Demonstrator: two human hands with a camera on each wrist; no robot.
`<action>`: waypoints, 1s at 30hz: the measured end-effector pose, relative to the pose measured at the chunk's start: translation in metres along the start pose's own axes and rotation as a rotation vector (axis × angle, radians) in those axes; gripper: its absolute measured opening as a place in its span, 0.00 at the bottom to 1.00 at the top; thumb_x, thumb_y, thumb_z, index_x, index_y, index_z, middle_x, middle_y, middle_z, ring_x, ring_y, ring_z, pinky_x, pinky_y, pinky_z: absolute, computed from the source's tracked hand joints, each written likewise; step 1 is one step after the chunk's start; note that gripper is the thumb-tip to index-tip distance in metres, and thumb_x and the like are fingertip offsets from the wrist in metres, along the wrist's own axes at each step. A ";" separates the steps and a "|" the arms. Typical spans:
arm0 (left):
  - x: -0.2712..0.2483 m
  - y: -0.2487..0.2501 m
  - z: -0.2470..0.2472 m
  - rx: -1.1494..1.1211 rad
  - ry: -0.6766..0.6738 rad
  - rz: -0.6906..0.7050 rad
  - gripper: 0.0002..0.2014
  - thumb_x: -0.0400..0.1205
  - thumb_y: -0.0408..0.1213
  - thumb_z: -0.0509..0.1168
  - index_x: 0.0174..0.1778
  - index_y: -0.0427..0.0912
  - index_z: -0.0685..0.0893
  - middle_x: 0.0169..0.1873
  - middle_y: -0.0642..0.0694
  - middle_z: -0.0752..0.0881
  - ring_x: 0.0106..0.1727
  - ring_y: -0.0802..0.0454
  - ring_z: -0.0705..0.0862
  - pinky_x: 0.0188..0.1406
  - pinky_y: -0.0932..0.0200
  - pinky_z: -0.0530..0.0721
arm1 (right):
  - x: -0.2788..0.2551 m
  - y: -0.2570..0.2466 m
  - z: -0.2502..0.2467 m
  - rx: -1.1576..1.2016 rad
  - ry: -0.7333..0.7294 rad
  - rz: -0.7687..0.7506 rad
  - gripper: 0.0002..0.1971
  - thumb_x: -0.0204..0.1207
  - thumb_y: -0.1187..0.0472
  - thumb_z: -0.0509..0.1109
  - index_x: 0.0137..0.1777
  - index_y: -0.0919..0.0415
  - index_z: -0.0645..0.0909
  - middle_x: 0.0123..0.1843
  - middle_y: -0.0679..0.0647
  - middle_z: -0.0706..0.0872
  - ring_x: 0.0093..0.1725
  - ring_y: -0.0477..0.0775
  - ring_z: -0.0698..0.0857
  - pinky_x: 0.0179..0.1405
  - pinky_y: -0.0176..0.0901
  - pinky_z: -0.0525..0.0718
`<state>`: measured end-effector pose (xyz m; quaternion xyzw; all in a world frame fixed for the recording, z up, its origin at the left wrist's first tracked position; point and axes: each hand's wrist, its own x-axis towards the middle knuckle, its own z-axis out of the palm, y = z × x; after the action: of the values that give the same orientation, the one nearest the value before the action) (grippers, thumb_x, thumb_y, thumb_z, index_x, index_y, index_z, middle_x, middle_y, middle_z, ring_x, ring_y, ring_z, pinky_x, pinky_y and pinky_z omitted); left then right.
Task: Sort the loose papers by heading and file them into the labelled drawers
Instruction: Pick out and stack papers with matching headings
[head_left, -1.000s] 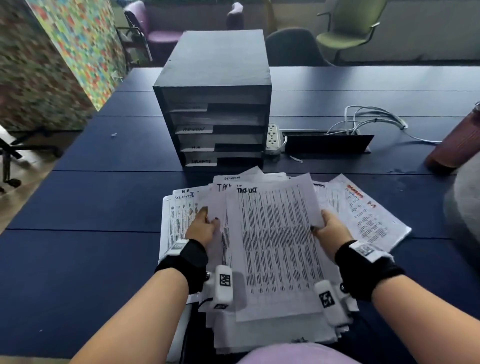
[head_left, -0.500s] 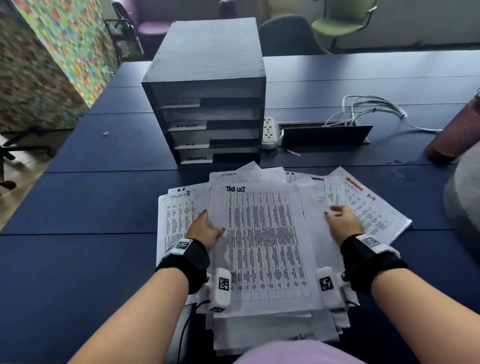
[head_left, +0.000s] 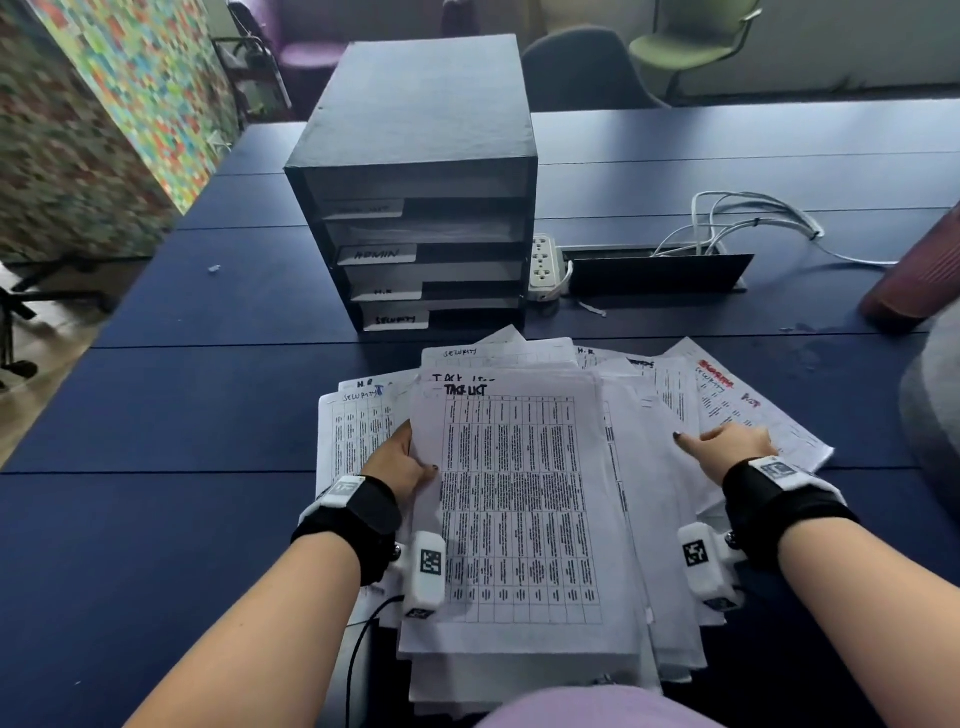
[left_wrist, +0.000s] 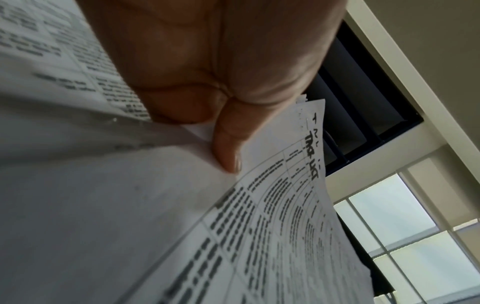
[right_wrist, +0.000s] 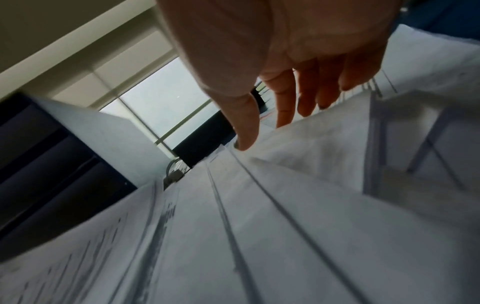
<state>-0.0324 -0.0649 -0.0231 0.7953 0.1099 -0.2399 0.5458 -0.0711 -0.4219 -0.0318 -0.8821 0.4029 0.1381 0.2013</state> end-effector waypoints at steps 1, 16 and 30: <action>0.001 0.000 -0.002 -0.010 0.004 -0.008 0.25 0.75 0.14 0.60 0.58 0.49 0.76 0.47 0.48 0.85 0.51 0.48 0.83 0.47 0.55 0.83 | 0.000 0.000 -0.001 0.020 -0.038 -0.014 0.23 0.73 0.41 0.68 0.55 0.60 0.86 0.59 0.66 0.83 0.59 0.66 0.80 0.59 0.48 0.77; 0.005 -0.005 -0.006 -0.191 0.064 -0.061 0.18 0.78 0.19 0.63 0.61 0.39 0.76 0.56 0.37 0.83 0.51 0.40 0.81 0.53 0.46 0.81 | -0.011 -0.007 0.011 0.272 -0.197 -0.145 0.17 0.75 0.58 0.70 0.59 0.68 0.81 0.57 0.66 0.86 0.56 0.67 0.84 0.58 0.53 0.82; 0.000 -0.008 -0.006 -0.162 0.095 -0.047 0.19 0.79 0.19 0.62 0.66 0.32 0.73 0.54 0.39 0.83 0.49 0.44 0.82 0.53 0.50 0.80 | -0.035 -0.009 -0.005 -0.130 0.024 -0.146 0.20 0.75 0.55 0.71 0.60 0.66 0.71 0.55 0.64 0.84 0.55 0.65 0.83 0.48 0.48 0.77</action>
<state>-0.0342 -0.0564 -0.0282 0.7564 0.1733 -0.2047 0.5966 -0.0860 -0.3959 -0.0105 -0.9219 0.3303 0.1384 0.1480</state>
